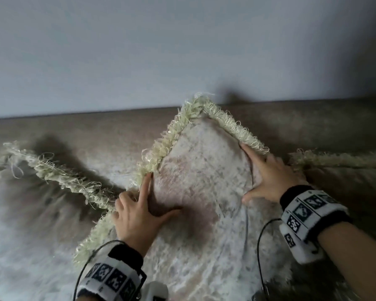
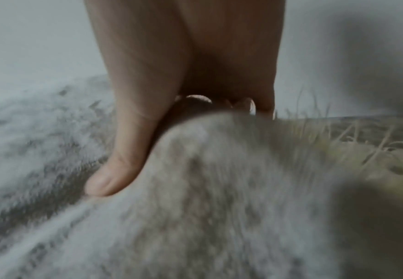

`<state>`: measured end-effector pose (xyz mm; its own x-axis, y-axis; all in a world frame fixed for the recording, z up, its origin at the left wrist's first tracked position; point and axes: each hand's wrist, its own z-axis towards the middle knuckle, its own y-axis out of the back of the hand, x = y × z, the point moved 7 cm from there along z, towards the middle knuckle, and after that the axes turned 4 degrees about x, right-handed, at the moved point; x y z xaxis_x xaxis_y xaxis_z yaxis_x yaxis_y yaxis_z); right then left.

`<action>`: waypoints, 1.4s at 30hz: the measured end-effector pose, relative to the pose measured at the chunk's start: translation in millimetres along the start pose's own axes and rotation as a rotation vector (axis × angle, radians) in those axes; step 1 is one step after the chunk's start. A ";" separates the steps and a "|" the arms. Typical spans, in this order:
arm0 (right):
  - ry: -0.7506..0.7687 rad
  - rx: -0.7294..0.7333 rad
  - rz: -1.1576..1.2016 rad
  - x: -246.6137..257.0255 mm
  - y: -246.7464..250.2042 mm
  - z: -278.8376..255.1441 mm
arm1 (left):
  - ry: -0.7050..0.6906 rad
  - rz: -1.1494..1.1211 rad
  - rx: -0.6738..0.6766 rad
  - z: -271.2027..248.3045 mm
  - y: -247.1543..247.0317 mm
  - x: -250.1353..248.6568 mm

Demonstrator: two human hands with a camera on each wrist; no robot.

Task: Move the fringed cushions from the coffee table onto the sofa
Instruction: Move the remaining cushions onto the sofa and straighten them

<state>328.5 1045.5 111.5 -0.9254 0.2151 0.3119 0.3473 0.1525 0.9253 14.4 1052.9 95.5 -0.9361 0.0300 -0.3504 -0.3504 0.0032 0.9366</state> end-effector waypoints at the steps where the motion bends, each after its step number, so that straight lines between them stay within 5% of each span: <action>1: -0.026 -0.015 -0.066 4.1 -6.4 1.0 | 0.009 0.020 -0.008 0.5 -7.4 11.5; 8: 0.053 -0.056 -0.065 0.8 -81.8 -16.4 | -0.323 0.297 0.109 9.2 -59.4 11.5; 16: -0.002 -0.120 -0.186 1.0 -101.6 4.0 | -0.234 0.300 0.219 29.1 -101.3 5.8; 23: 0.095 -0.109 -0.107 -10.2 -98.1 -20.4 | -0.347 0.233 0.097 2.3 -81.4 14.0; 38: -0.100 0.134 -0.281 -2.1 -105.4 -21.3 | -0.190 0.485 0.377 0.7 -102.2 5.4; 42: -0.108 0.201 -0.186 -5.4 -78.9 -40.8 | -0.289 0.450 0.281 -3.0 -67.7 -5.4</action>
<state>299.8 993.0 45.6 -0.9582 0.2654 0.1064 0.2064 0.3844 0.8998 43.1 1049.6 34.0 -0.9311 0.3597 0.0600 0.1360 0.1898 0.9724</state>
